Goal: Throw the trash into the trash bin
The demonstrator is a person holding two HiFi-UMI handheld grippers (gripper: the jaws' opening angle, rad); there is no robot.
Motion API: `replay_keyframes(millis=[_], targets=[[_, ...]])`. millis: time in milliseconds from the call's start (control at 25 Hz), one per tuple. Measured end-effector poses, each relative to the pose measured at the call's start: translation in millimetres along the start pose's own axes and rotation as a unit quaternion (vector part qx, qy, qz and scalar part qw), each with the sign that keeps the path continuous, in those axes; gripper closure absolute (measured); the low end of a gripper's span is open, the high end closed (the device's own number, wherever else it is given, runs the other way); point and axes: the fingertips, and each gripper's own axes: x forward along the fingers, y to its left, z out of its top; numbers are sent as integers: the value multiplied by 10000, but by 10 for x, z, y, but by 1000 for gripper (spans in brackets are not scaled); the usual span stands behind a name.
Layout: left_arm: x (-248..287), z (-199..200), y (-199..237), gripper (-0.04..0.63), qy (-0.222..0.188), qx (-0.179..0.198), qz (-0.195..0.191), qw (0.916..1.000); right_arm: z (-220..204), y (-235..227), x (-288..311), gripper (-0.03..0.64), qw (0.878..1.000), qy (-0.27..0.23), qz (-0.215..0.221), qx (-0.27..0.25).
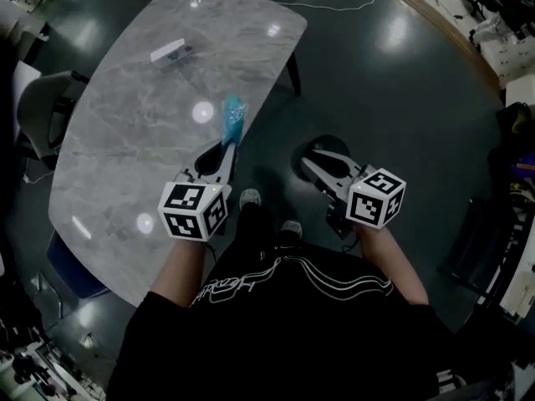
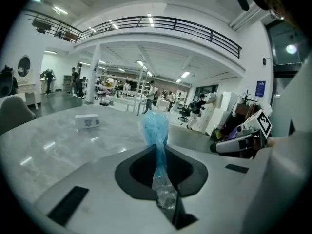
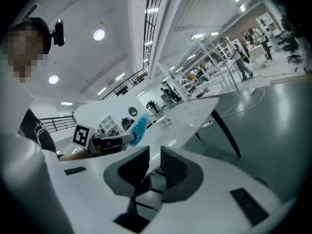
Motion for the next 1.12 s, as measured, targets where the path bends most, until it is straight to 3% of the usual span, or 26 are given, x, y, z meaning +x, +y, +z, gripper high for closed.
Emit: replay_keyframes(millis=[240, 520, 800, 1120], targets=[[356, -41, -1199, 569, 253, 443, -825, 9953, 18, -271, -1098, 525, 9965, -548, -632, 1], [864, -266, -2199, 569, 795, 999, -1621, 9785, -69, -762, -2149, 525, 9807, -1285, -1439, 310], [1491, -829, -2300, 569, 1685, 1092, -1959, 9598, -392, -1282, -2331, 525, 9671, -1332, -1922, 1001], [2376, -1569, -2120, 569, 2879, 1161, -2083, 9275, -418, -2115, -2308, 525, 9512, -1327, -2287, 1590]])
